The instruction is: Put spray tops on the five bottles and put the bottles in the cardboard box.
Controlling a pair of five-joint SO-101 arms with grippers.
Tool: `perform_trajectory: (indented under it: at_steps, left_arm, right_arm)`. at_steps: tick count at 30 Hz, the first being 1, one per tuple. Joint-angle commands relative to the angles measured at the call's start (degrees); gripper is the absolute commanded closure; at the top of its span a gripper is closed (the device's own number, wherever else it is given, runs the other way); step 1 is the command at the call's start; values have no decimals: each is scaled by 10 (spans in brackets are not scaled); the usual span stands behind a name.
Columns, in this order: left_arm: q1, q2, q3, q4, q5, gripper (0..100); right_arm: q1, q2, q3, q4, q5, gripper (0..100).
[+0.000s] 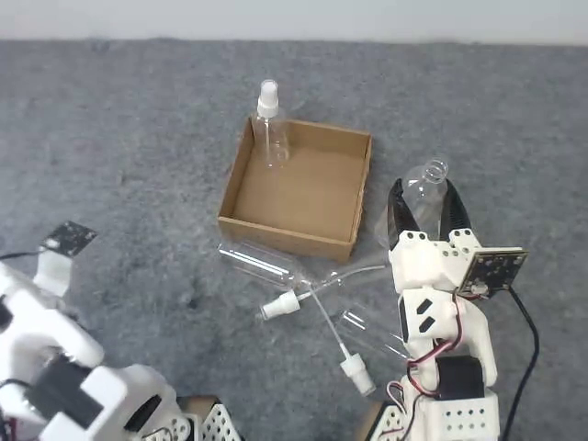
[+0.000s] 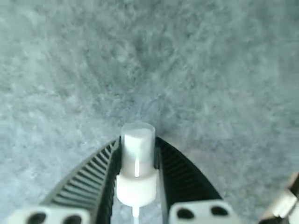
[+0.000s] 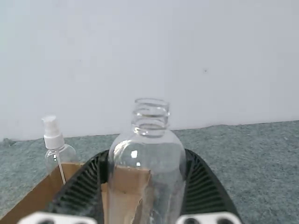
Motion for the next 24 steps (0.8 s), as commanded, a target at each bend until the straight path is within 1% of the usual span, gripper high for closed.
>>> perform_trajectory:
  at_steps: [1, 6, 10, 15, 22, 24]
  left_arm:
    - [20, -76, -80, 97, 22, 988]
    - [43, -134, -97, 157, 23, 988]
    - [54, -185, -94, 176, 25, 988]
    - [75, -245, -89, 173, 98, 988]
    - [129, -309, -89, 171, 218, 988]
    - [145, -325, -89, 171, 239, 988]
  right_arm:
    - [-7, -11, -9, -15, 11, 986]
    - [-7, -11, -9, -15, 11, 986]
    - [-7, -11, -9, -15, 11, 987]
    - [-7, -11, -9, -15, 11, 989]
    - [-7, -12, -10, -5, 11, 989]
    - [-7, -12, -12, 2, 11, 989]
